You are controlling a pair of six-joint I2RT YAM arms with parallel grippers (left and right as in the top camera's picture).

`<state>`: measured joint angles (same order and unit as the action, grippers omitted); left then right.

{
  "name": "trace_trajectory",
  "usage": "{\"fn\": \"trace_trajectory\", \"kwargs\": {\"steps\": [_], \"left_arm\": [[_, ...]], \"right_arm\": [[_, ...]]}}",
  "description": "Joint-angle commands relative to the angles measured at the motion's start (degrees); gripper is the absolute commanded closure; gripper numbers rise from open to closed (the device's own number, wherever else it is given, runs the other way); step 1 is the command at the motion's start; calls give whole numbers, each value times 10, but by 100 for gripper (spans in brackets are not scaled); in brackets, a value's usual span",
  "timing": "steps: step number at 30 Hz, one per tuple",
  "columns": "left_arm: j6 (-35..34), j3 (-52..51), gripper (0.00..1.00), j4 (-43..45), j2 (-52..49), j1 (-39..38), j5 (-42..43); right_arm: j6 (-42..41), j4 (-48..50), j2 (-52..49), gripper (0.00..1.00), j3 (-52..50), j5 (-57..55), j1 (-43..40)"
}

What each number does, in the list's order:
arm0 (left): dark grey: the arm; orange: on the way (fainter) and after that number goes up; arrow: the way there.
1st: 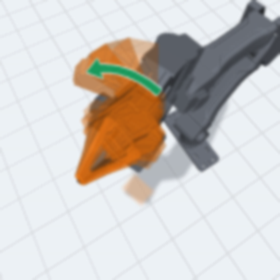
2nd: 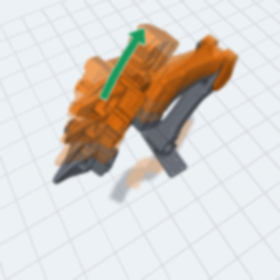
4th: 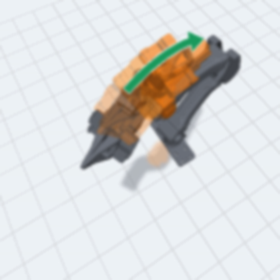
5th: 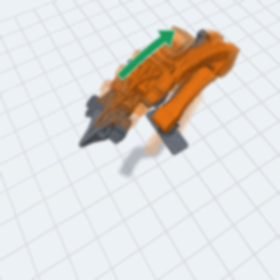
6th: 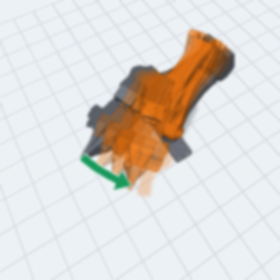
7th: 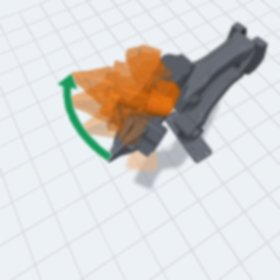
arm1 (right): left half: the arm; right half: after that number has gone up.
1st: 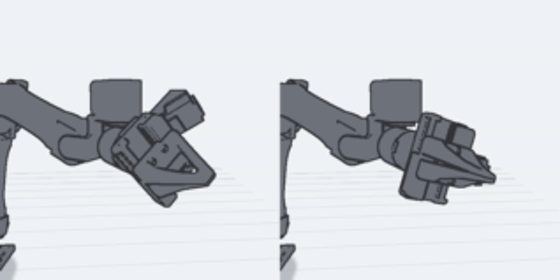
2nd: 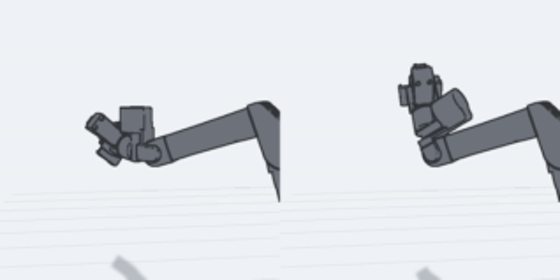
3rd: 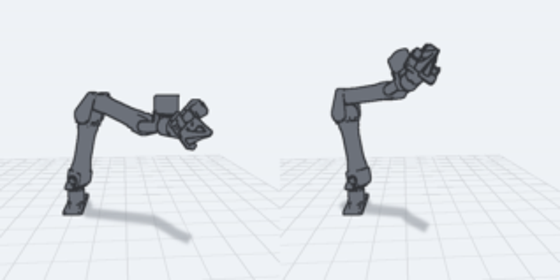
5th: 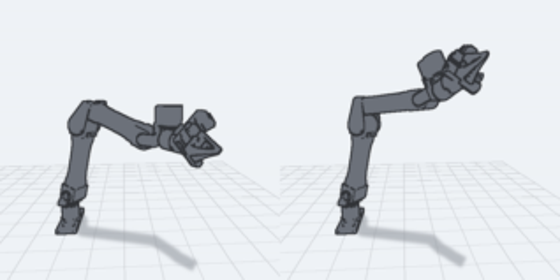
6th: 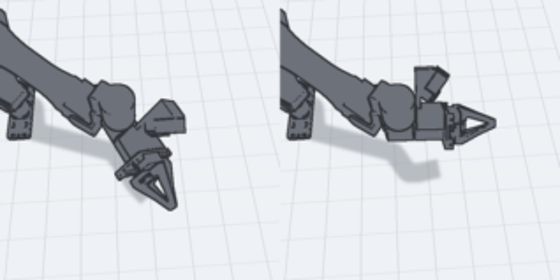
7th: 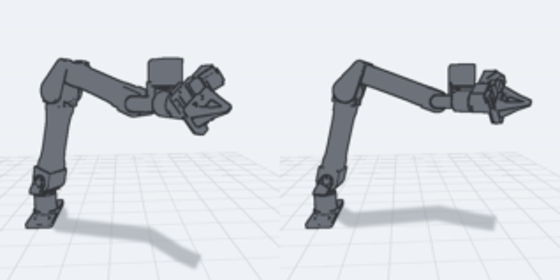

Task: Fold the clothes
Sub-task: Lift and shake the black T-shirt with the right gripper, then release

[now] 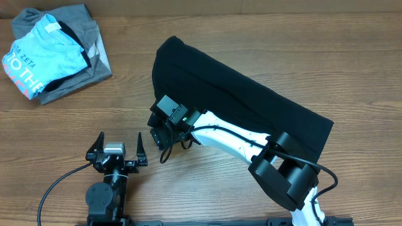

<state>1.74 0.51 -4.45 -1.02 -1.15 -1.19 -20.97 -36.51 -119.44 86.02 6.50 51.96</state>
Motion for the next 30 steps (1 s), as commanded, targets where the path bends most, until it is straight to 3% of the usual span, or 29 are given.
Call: {"fn": "trace_trajectory", "kwargs": {"steps": [1, 10, 15, 17, 22, 30], "left_arm": [[10, -2, 0, 2, 3, -3, -7], [10, -2, 0, 2, 3, -3, -7], [10, -2, 0, 2, 3, -3, -7], [10, -2, 0, 2, 3, -3, -7], [10, -2, 0, 2, 3, -3, -7], [10, -2, 0, 2, 3, -3, -7]], "right_arm": [[4, 16, -7, 22, -5, -39, 7], [23, 33, -36, 22, -5, -52, 20], [23, 39, -49, 27, -5, -54, 20], [23, 39, -55, 31, -5, -59, 20], [23, 39, -64, 59, -5, -70, 20], [23, 40, -76, 74, -5, -70, 20]]}}
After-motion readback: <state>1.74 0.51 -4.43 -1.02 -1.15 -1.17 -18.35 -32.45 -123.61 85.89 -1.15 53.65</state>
